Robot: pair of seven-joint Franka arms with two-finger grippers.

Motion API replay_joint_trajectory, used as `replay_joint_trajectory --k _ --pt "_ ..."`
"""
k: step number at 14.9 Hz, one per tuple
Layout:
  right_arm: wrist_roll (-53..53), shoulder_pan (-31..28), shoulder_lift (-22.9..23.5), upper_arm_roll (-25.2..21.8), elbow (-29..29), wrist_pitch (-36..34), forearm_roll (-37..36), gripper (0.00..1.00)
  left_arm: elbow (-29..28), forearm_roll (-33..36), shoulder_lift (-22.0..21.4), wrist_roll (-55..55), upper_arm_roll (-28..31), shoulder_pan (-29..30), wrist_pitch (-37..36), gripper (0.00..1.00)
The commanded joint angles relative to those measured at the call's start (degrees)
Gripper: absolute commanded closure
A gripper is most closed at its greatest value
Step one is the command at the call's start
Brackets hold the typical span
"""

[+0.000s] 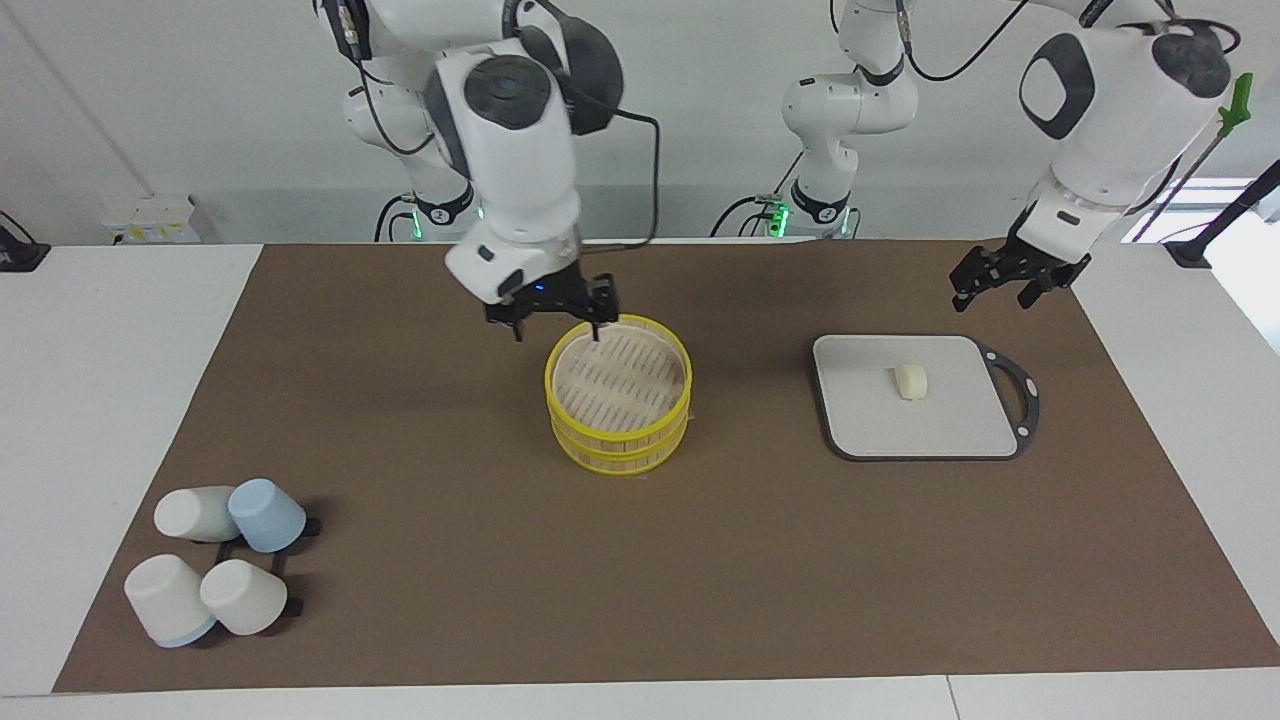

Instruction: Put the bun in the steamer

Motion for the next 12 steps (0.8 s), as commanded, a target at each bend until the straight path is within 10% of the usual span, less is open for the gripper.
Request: replay_joint_trajectory --k 1,7,12 --pt "4.8 6.9 5.5 -0.3 4.1 1.6 -3.5 0.00 -16.5 0.1 -2.9 1.2 0.4 -0.6 15.0 0.00" --pt "7.9 12.0 -0.5 0.0 -20.4 25.9 -4.3 0.00 -25.5 0.1 2.2 1.3 0.3 -1.4 30.3 0.00" --pt "7.8 13.2 -2.5 0.0 -25.7 28.0 -4.3 0.00 -26.3 0.1 3.8 1.7 0.3 -1.5 34.1 0.00"
